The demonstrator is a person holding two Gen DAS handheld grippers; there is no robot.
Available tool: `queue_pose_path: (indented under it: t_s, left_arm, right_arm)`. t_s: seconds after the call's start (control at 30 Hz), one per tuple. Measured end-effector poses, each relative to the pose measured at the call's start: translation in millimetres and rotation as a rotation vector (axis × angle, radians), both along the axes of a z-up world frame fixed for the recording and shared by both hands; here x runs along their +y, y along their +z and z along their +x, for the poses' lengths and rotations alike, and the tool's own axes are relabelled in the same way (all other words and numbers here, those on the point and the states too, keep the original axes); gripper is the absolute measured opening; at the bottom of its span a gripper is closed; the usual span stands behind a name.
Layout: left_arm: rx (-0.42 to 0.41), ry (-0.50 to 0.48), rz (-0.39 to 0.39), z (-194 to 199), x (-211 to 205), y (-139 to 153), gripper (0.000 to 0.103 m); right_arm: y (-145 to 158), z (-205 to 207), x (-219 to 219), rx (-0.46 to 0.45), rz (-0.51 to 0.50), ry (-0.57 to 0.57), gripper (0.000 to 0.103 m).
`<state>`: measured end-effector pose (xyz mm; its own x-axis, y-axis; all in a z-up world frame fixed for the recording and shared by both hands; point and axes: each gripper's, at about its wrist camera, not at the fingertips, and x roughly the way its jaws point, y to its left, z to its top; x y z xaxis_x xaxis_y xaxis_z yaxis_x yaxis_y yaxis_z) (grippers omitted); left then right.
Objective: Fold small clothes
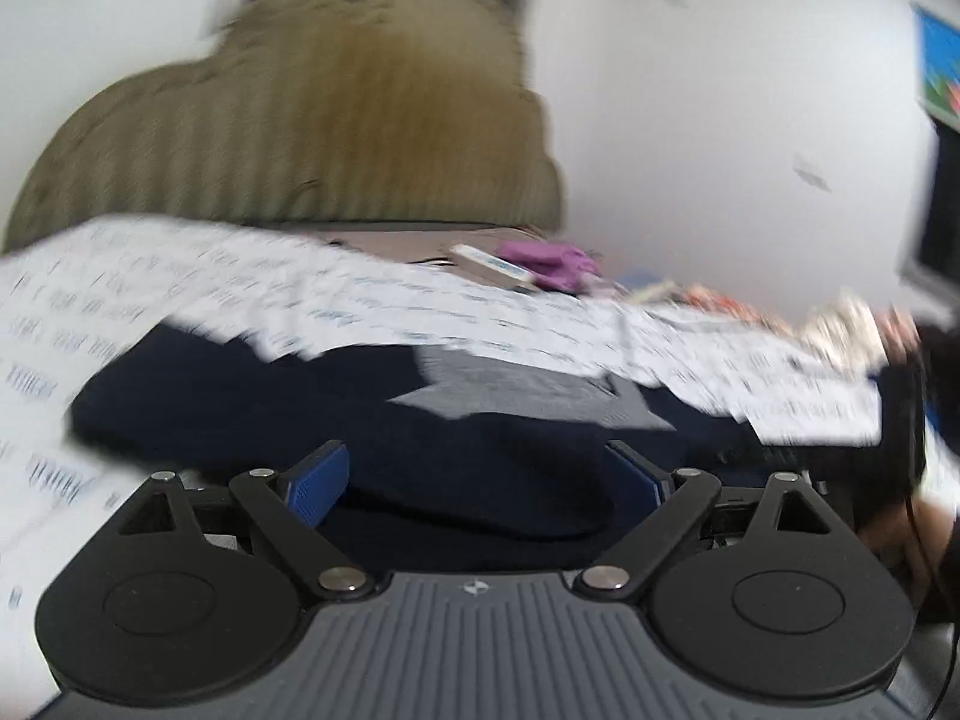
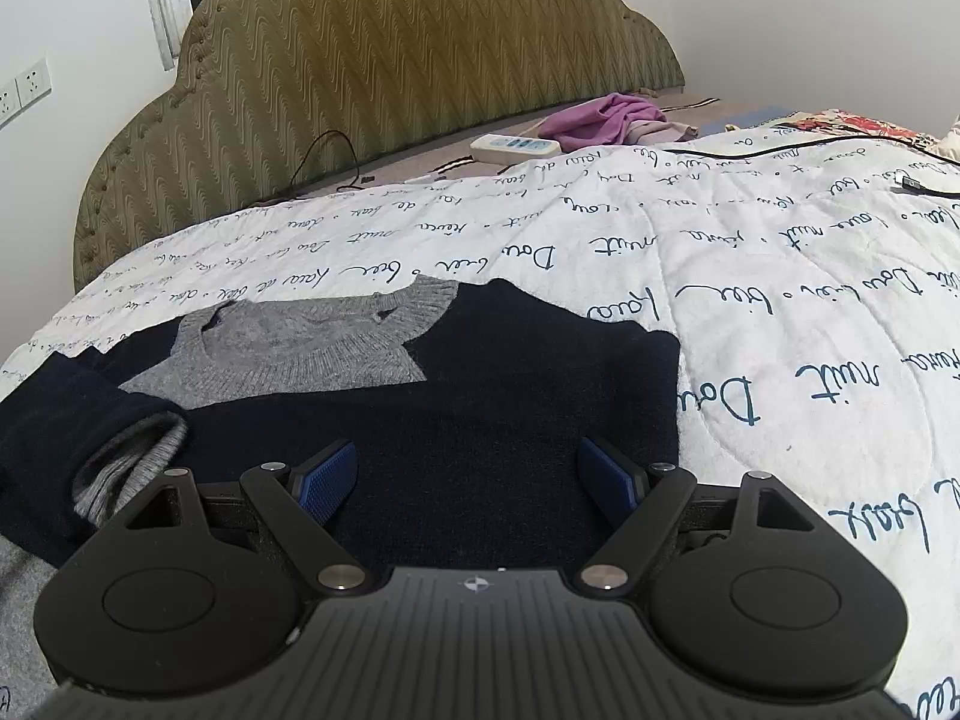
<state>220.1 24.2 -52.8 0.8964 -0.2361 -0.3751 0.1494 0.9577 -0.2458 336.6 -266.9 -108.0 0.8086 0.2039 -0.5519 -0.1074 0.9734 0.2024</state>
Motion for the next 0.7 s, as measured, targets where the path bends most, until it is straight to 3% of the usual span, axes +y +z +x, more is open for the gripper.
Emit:
queue_pose_path:
  t_s: [0.1, 0.2, 0.27, 0.33, 0.4, 0.5, 0.6, 0.7]
  left_arm:
    - [0.04, 0.06, -0.092, 3, 22, -11, 0.092]
    - [0.102, 0.095, -0.13, 9, 26, -32, 0.092]
    - [0.137, 0.105, -0.164, 13, 29, -38, 0.092]
    - [0.154, 0.107, -0.182, 15, 30, -42, 0.092]
    - [0.15, 0.105, -0.171, 13, 28, -42, 0.093]
    - [0.157, 0.103, -0.168, 13, 27, -41, 0.094]
    - [0.157, 0.104, -0.168, 12, 27, -41, 0.094]
    - [0.157, 0.104, -0.167, 13, 27, -41, 0.094]
  right_arm:
    - [0, 0, 3, 0.003, -0.024, 0.0, 0.081]
    - [2, 2, 11, 0.019, -0.076, 0.029, 0.09]
    - [10, 6, 18, 0.046, -0.125, 0.028, 0.088]
    - [28, 4, 21, 0.047, -0.024, -0.016, 0.086]
    - [45, 0, 23, 0.034, 0.204, 0.039, 0.089]
    - [47, 12, 44, 0.162, 0.38, 0.139, 0.089]
    - [32, 26, 66, 0.291, 0.446, 0.17, 0.086]
    - [24, 28, 84, 0.311, 0.418, 0.166, 0.086]
